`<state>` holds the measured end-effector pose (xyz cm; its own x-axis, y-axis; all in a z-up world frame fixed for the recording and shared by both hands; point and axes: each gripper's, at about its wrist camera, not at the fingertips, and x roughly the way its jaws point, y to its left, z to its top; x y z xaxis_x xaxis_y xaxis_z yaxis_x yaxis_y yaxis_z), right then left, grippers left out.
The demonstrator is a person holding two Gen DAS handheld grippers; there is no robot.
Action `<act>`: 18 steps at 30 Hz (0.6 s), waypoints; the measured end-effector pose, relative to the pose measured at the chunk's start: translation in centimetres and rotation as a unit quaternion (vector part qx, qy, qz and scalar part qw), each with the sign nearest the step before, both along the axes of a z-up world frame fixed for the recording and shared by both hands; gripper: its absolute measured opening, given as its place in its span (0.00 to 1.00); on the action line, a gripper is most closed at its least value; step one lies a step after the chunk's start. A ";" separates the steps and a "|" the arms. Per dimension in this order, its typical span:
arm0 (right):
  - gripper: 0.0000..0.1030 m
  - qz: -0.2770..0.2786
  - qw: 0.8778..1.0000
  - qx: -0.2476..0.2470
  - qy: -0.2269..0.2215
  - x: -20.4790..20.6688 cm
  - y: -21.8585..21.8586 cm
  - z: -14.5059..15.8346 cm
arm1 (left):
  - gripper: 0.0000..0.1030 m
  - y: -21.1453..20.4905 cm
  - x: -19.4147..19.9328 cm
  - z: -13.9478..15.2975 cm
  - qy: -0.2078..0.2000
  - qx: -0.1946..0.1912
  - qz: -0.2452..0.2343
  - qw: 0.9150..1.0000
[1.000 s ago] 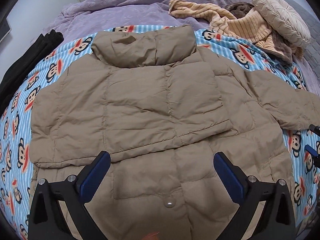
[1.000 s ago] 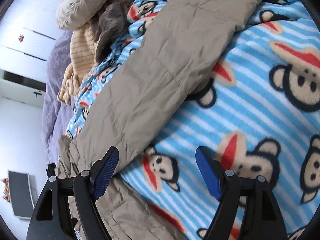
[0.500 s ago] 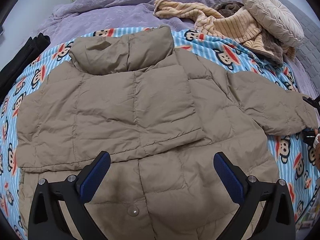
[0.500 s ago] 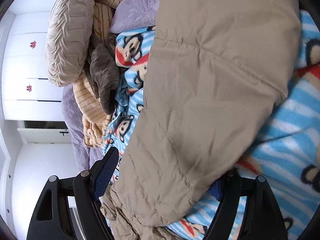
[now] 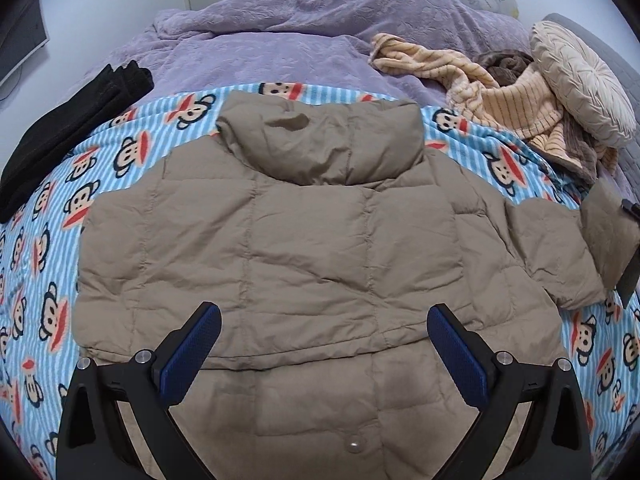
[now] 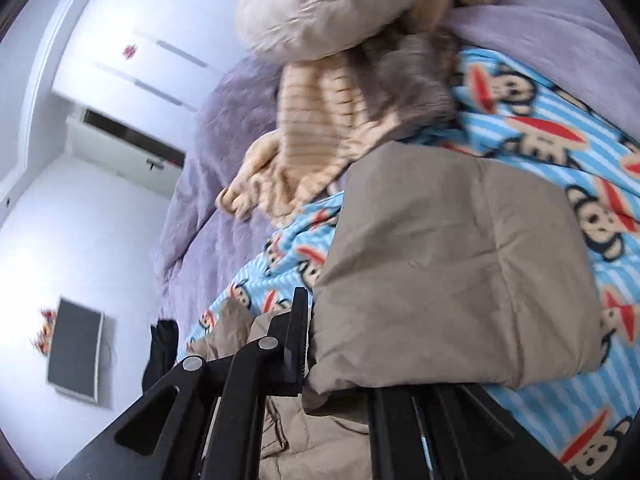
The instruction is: Fold large clothes
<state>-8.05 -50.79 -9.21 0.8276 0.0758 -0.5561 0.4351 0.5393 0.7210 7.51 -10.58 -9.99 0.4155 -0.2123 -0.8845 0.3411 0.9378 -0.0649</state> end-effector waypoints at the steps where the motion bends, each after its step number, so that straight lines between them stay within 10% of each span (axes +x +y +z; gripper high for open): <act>1: 0.09 0.023 1.000 -0.021 -0.001 1.4 1.8 0.7 | 1.00 0.7 0.3 0.0 -0.001 0.000 0.006 1.000; 9: 0.09 0.215 0.953 -0.211 0.041 11.3 21.2 1.5 | 1.00 7.3 2.5 0.3 -0.015 0.000 0.045 0.999; 18: 0.09 0.260 0.929 -0.211 0.159 13.3 27.9 -8.0 | 1.00 11.4 3.6 -1.8 -0.002 0.015 0.046 0.999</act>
<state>5.21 -22.87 -17.23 0.5288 0.1378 -0.8375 0.1921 0.9417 0.2763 11.14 0.86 -11.79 0.4363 -0.1473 -0.8877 0.2540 0.9665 -0.0356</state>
